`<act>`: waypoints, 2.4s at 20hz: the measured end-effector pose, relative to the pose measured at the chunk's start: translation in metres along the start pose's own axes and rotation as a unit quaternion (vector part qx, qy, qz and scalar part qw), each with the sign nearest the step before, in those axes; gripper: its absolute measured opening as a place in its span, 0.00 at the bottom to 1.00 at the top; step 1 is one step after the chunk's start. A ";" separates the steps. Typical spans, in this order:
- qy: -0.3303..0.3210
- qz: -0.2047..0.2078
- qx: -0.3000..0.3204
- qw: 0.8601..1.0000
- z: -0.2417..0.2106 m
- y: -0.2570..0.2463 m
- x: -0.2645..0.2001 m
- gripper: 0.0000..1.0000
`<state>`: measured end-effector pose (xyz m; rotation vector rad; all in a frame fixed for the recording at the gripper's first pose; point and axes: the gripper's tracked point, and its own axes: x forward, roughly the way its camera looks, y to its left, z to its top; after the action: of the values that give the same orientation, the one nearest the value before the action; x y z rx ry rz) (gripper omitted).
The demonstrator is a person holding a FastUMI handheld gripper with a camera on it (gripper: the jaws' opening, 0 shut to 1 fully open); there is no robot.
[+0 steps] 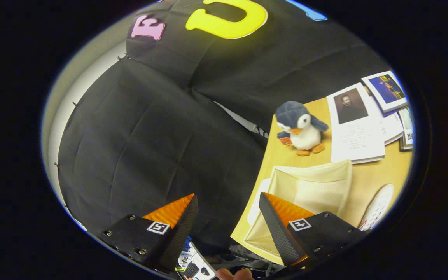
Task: Open the storage box then place both shoes into the box .Put the left shoe in first, then the right shoe, with the right side of both shoes facing outward in a uniform manner.
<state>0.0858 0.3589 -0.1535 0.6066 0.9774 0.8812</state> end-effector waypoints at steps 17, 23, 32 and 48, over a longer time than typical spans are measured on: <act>-0.009 -0.181 0.016 0.983 -0.047 -0.182 -0.122 0.96; 0.061 -0.255 0.006 0.965 -0.094 -0.249 -0.140 0.95; 0.177 -0.341 -0.064 0.921 -0.147 -0.318 -0.146 0.91; 0.222 -0.342 -0.003 0.913 -0.173 -0.336 -0.117 0.06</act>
<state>0.0186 0.0938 -0.4387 0.0195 1.4748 0.3864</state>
